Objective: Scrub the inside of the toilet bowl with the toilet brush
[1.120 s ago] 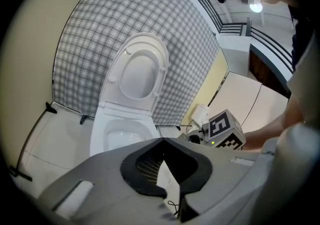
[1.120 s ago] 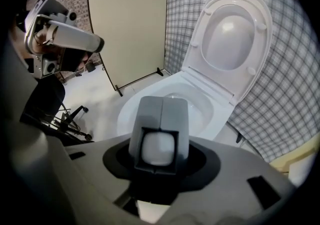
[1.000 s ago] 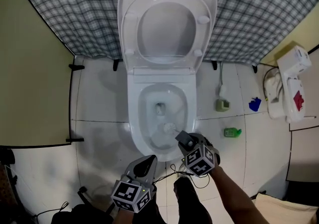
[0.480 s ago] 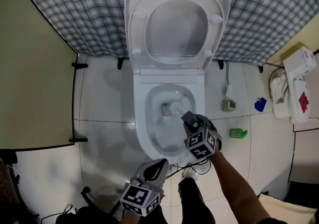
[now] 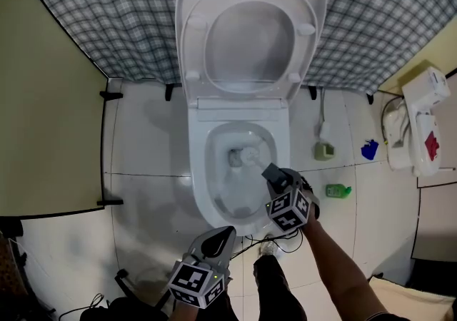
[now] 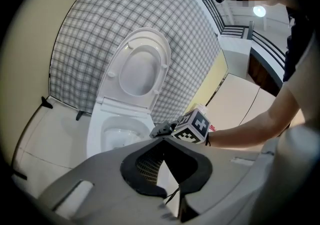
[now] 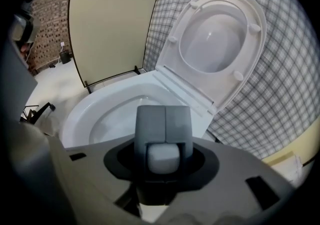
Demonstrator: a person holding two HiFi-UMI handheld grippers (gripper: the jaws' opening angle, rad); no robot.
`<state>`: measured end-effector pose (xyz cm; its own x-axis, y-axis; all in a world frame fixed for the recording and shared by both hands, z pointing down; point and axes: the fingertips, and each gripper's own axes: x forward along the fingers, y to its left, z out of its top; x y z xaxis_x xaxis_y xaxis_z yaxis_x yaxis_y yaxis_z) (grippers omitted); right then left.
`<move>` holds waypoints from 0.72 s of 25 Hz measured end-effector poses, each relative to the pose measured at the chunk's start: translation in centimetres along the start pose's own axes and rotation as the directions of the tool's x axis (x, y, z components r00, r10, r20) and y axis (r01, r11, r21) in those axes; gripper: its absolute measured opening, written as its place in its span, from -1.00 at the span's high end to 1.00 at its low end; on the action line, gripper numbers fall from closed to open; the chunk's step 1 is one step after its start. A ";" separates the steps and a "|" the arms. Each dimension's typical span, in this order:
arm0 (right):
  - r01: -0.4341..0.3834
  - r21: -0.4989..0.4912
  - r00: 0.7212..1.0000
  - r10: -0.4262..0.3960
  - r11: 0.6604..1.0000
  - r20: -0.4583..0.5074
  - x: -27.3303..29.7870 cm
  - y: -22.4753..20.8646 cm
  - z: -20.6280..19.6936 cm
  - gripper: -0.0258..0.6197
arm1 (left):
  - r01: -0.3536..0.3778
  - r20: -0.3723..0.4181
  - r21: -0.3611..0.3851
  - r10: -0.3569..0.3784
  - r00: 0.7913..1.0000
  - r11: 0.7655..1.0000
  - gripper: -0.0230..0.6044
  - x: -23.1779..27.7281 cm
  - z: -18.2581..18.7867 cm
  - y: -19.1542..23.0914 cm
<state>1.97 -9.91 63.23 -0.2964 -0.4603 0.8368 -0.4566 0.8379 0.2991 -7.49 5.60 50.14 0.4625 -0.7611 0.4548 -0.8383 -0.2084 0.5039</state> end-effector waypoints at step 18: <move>-0.162 -0.067 0.976 0.150 0.985 -0.157 -9.4 6.4 -6.1 0.35 | 0.048 -0.002 0.022 -0.048 0.999 0.999 0.97 -1.9 -0.4 -3.6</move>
<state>6.94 1.55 60.01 -0.2262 -0.2774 0.9337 -0.3455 0.9191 0.1894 -5.23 8.05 47.75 0.5028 -0.7491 0.4315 -0.8213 -0.2581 0.5088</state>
